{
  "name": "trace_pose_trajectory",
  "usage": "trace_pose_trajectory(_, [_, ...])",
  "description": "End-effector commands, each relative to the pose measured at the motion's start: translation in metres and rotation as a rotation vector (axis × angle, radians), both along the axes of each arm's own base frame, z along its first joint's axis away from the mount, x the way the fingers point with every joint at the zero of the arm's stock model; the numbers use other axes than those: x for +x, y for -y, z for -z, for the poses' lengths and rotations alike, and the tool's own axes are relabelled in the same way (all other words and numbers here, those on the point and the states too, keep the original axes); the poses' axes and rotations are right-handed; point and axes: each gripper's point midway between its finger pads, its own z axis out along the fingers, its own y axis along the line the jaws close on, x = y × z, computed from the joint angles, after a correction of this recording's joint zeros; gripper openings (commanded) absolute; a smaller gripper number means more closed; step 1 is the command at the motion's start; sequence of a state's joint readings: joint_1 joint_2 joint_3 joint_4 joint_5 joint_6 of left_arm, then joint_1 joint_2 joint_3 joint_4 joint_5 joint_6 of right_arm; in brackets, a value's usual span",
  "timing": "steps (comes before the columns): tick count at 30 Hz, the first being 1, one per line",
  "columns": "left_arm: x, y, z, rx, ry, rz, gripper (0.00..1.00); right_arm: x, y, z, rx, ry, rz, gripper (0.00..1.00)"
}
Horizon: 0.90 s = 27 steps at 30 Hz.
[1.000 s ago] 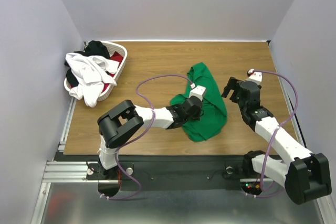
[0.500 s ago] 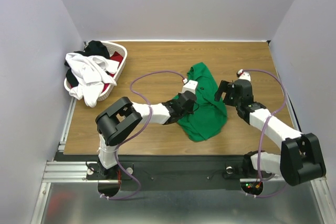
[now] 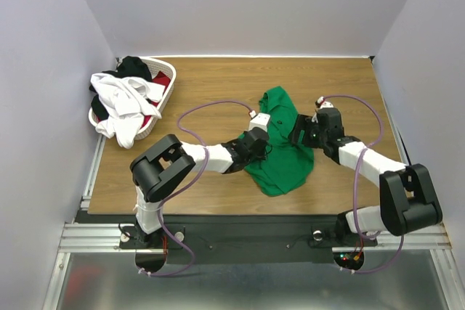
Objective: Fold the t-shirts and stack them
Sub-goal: Flatten the tshirt out
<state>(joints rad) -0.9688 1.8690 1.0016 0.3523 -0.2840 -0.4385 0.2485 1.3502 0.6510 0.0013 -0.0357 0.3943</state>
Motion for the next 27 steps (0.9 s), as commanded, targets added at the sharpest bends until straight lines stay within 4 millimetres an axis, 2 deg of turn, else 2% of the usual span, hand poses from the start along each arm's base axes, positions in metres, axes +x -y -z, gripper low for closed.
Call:
trace_pose_trajectory(1, [-0.003, 0.003, -0.037, -0.113, 0.027, -0.006, 0.03, 0.013, -0.014, -0.013, 0.023, 0.038, -0.060, 0.85])
trace_pose_trajectory(4, [-0.011, 0.013, -0.041, -0.168, -0.001, 0.042, 0.09, 0.014, -0.016, -0.007, 0.016, 0.023, -0.067, 0.83])
trace_pose_trajectory(6, [-0.015, 0.018, -0.037, -0.177, -0.023, 0.063, 0.12, 0.014, -0.017, -0.004, 0.011, 0.015, -0.068, 0.82])
trace_pose_trajectory(10, [-0.018, 0.018, -0.030, -0.181, -0.045, 0.066, 0.14, 0.014, -0.017, 0.002, 0.005, -0.001, -0.069, 0.79])
trace_pose_trajectory(16, [-0.029, 0.025, -0.031, -0.239, -0.082, 0.103, 0.21, 0.015, -0.015, 0.009, -0.014, -0.017, -0.052, 0.75])
trace_pose_trajectory(19, [-0.032, 0.023, -0.033, -0.258, -0.093, 0.094, 0.27, 0.015, -0.015, 0.010, -0.012, -0.023, -0.056, 0.75])
trace_pose_trajectory(20, [-0.032, 0.023, -0.035, -0.265, -0.091, 0.089, 0.33, 0.015, -0.015, 0.010, -0.012, -0.023, -0.056, 0.74])
trace_pose_trajectory(22, [-0.031, 0.018, -0.038, -0.267, -0.079, 0.072, 0.38, 0.015, -0.015, 0.010, -0.014, -0.021, -0.054, 0.74])
trace_pose_trajectory(27, [-0.036, 0.017, -0.038, -0.276, -0.094, 0.084, 0.40, 0.015, -0.016, 0.010, -0.013, -0.021, -0.056, 0.74])
